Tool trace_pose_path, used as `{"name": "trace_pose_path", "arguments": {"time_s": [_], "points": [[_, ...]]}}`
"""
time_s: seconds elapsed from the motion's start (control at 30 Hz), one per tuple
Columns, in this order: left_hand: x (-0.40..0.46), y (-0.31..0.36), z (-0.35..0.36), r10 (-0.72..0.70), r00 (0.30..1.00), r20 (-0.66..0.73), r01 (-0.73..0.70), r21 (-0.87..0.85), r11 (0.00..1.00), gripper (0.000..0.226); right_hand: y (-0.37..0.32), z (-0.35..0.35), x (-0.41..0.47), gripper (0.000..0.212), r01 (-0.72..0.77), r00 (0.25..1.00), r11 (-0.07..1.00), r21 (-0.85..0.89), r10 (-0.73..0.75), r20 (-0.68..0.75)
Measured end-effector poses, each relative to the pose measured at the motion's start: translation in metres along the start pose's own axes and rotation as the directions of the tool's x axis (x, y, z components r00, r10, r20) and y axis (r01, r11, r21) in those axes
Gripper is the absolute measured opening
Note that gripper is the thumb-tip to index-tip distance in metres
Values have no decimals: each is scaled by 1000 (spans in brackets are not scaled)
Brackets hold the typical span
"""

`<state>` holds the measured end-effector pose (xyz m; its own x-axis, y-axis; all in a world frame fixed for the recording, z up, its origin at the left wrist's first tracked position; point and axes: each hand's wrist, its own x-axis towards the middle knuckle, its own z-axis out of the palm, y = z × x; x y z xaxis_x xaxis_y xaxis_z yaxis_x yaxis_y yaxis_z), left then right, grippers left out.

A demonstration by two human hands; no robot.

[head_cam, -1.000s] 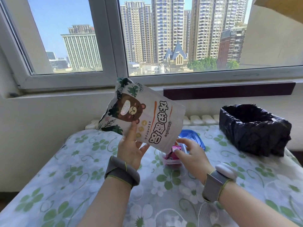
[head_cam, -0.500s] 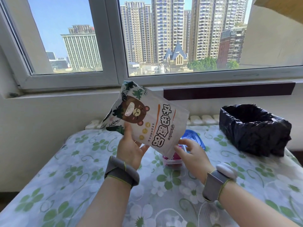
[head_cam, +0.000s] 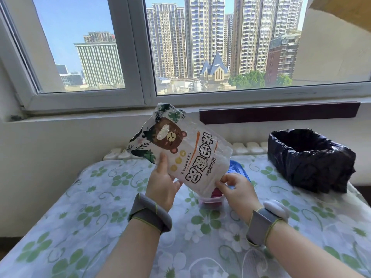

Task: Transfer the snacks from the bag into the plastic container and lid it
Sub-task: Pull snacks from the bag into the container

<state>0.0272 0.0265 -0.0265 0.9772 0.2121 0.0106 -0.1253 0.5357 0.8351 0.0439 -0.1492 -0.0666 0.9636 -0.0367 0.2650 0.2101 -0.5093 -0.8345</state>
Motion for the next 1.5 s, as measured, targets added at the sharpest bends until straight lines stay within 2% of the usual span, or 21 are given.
{"name": "trace_pose_path", "arguments": {"time_s": [0.13,0.27,0.43,0.5,0.53,0.63,0.77,0.87,0.97,1.23,1.37,1.43,1.5], "points": [[-4,1,-1,22,999,42,-26,110,994,36,-2,-1,0,25,-10,1000,999,48,10,3],[-7,-4,0,-10,1000,4,9,220,976,29,-1,0,-1,10,-17,1000,995,95,18,-9],[-4,-1,3,48,999,-7,-46,195,980,21,-7,2,-4,24,-34,999,980,198,36,-7],[-4,0,4,61,998,-20,-56,187,981,16,-6,3,-4,13,-27,1000,976,215,28,-2],[-5,0,4,70,997,-22,-64,207,976,14,-3,4,-3,14,-15,1000,982,188,18,-15],[-6,-2,1,59,998,-7,-52,364,930,19,0,4,1,40,-15,999,990,138,8,46],[-5,-4,0,-23,999,-30,34,450,892,26,1,5,2,35,-3,995,990,139,-11,100],[-5,-2,3,-2,1000,-6,4,391,920,24,-2,1,0,25,10,995,981,196,-29,96],[-7,-2,6,49,999,18,-52,333,942,16,-2,0,0,30,20,994,974,227,-44,101],[-8,-4,5,134,987,-85,-106,274,956,16,-5,-4,-2,38,-9,996,976,217,-10,89],[-10,0,6,22,999,-24,-17,197,980,18,-6,-6,-1,29,25,987,989,146,-47,151],[-10,2,5,-42,998,43,36,130,991,15,-6,-5,0,36,32,973,992,124,-60,225],[-11,2,5,-49,996,72,40,117,992,9,-6,-4,0,42,57,964,992,113,-84,251]]}}
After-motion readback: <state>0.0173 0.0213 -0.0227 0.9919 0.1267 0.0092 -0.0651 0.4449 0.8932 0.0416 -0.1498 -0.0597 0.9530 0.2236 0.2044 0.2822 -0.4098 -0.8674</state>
